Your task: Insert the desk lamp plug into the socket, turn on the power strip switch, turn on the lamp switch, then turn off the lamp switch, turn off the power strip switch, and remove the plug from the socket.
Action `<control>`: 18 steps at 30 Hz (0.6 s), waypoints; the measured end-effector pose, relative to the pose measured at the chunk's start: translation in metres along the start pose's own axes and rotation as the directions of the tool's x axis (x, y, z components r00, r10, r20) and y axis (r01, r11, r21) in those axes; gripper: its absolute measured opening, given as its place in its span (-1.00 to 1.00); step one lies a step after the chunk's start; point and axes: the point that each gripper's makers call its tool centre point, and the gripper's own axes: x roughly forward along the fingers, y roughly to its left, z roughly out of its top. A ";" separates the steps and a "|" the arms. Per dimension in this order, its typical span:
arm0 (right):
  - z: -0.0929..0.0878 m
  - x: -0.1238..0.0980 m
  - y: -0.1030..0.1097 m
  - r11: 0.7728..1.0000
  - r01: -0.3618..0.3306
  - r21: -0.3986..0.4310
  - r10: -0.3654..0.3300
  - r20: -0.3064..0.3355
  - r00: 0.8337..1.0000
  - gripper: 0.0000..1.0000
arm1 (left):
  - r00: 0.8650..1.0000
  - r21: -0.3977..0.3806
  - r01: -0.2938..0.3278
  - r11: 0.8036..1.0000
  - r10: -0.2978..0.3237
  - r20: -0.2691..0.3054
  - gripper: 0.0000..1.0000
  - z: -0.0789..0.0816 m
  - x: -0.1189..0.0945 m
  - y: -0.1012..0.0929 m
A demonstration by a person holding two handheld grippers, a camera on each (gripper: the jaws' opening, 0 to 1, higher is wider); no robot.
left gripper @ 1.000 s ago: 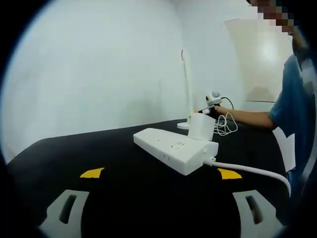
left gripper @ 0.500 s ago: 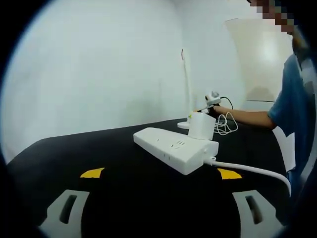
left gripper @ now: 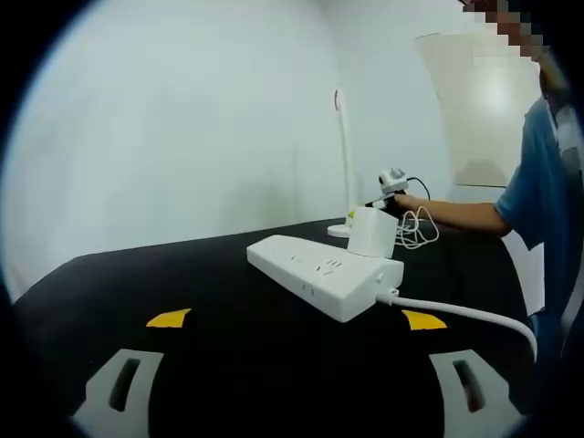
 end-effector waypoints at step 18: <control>0.008 -0.014 0.003 0.999 0.021 -0.026 -0.021 -0.012 1.000 -0.69 | 1.000 0.004 0.003 1.000 -0.003 0.002 0.71 -0.004 -0.002 0.017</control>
